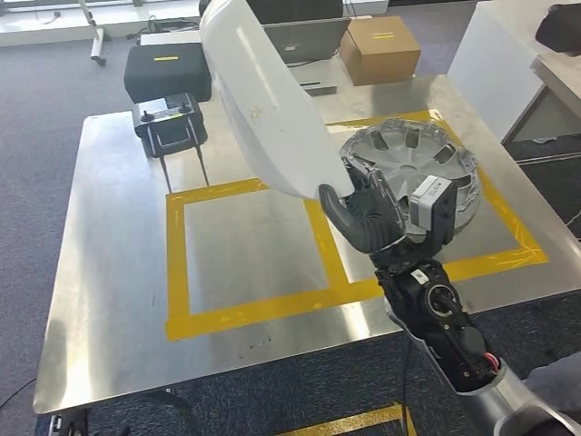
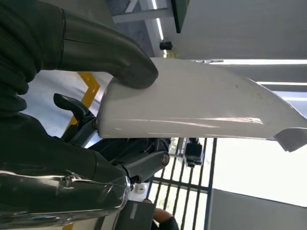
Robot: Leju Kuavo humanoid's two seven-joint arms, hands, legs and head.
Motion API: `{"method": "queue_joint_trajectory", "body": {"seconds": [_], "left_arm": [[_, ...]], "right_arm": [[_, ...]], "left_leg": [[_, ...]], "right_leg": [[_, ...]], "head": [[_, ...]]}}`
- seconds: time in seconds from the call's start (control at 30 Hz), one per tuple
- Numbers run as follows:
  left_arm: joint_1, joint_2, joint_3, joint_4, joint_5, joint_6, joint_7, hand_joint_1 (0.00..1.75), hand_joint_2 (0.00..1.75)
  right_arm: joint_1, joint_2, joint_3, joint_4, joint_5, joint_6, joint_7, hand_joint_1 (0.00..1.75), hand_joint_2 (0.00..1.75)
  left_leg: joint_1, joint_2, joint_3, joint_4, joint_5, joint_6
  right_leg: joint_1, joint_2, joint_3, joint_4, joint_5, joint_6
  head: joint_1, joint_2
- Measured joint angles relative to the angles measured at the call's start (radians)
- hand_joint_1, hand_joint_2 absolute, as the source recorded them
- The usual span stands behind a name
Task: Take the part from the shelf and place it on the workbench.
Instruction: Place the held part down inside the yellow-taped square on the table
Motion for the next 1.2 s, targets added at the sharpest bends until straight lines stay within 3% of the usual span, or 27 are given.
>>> {"method": "queue_joint_trajectory", "body": {"seconds": [0.2,0.7,0.87,1.2], "left_arm": [[-0.004,-0.004,0.0,0.0,-0.005,0.012,-0.011,0.0,1.75],[-0.011,-0.014,0.0,0.0,-0.017,0.0,-0.031,0.0,1.75],[-0.012,-0.02,0.0,0.0,-0.025,0.001,-0.035,0.0,1.75],[-0.011,-0.028,0.0,0.0,-0.043,0.002,-0.037,0.0,1.75]], "right_arm": [[-0.096,-0.001,0.048,0.092,0.097,0.024,0.064,1.75,1.75],[-0.33,0.005,0.241,0.401,0.335,0.086,0.166,1.75,1.75],[-0.423,0.049,0.34,0.595,0.407,0.088,0.138,1.75,1.75],[-0.499,0.139,0.478,0.876,0.579,0.043,0.129,1.75,1.75]], "left_leg": [[0.0,0.002,0.002,-0.001,0.0,0.001],[0.002,0.0,0.004,-0.006,0.004,0.001],[0.002,-0.002,0.004,-0.008,0.005,0.0],[0.002,-0.005,0.003,-0.01,0.006,-0.001]], "right_leg": [[0.001,0.001,0.0,0.0,0.002,0.007],[0.002,-0.002,0.001,0.0,0.001,0.007],[0.003,-0.003,0.0,0.0,0.001,0.007],[0.002,-0.006,-0.001,0.0,0.001,0.006]], "head": [[0.0,0.0],[0.0,0.0],[0.0,0.0],[0.0,0.0]]}}
